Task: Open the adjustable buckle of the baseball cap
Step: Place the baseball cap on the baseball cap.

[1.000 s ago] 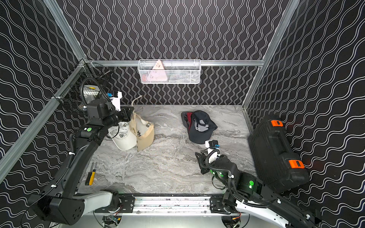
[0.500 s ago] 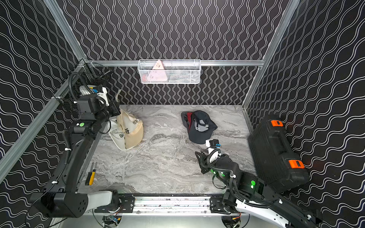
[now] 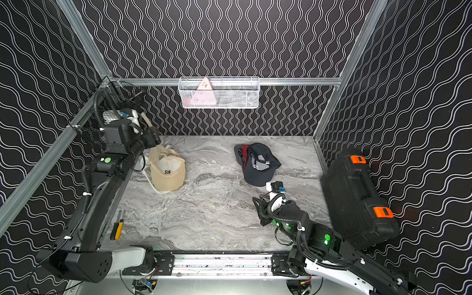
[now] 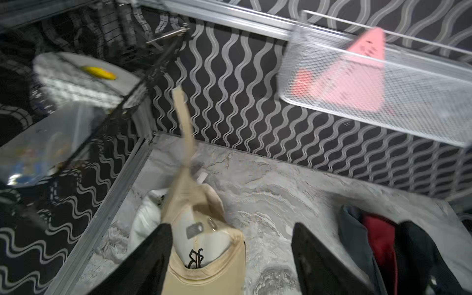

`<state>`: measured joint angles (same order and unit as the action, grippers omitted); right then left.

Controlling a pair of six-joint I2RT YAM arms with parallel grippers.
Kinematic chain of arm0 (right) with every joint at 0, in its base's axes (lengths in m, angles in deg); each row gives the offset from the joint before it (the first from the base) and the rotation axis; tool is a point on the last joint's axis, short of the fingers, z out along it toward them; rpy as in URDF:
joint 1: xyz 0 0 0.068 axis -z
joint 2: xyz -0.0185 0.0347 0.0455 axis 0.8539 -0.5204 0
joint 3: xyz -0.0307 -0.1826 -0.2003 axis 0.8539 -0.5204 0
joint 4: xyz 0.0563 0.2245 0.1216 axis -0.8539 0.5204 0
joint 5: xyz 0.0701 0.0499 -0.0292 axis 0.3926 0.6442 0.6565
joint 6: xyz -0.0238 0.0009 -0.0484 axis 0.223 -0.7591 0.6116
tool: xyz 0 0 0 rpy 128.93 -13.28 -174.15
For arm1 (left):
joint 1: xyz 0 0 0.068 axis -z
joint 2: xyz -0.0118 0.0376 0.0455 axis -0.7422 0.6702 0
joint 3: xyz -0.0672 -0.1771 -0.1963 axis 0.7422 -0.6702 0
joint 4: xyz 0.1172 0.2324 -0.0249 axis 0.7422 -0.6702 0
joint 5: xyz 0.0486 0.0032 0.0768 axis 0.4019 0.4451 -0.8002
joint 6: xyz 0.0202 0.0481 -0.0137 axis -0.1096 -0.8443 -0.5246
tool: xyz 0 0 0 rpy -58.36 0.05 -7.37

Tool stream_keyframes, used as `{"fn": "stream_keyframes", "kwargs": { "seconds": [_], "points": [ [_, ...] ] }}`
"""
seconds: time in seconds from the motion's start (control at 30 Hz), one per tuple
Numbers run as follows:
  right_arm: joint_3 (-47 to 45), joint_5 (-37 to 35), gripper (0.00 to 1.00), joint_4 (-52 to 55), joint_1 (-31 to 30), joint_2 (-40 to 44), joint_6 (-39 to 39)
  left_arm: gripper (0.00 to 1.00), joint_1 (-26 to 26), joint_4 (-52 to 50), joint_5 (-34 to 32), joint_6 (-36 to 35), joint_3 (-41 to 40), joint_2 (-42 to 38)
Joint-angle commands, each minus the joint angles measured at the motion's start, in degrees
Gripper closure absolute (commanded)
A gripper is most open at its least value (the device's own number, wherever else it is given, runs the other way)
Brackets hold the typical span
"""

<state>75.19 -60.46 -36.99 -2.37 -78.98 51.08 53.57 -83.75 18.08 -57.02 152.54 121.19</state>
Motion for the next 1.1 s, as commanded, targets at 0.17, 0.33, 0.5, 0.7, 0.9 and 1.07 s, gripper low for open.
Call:
{"fn": "stream_keyframes", "kwargs": {
  "seconds": [0.17,0.33,0.5,0.7,0.9,1.07],
  "points": [
    [1.92,0.80,0.65,0.00,-0.05,-2.21,-1.15,0.24,14.46,4.31,0.20,-8.13,-4.11,-0.54],
    [2.32,0.09,0.65,1.55,-0.03,-1.14,-2.12,0.26,19.93,5.21,1.95,-8.46,-6.23,1.25],
    [2.92,-0.59,0.65,3.27,0.01,0.31,-2.04,0.27,23.22,5.85,0.25,-8.33,-7.68,2.56],
    [3.31,-3.20,0.64,5.50,0.00,1.80,-2.20,0.29,26.45,7.13,1.63,-7.39,-8.09,4.70],
    [4.37,-6.73,0.64,8.92,0.02,4.27,-3.40,0.30,30.39,8.74,3.02,-6.61,-7.05,8.81],
    [6.02,-13.26,0.64,14.89,-0.05,7.37,-6.43,0.30,32.80,9.90,3.33,-5.83,-5.76,12.41]
  ]
}}
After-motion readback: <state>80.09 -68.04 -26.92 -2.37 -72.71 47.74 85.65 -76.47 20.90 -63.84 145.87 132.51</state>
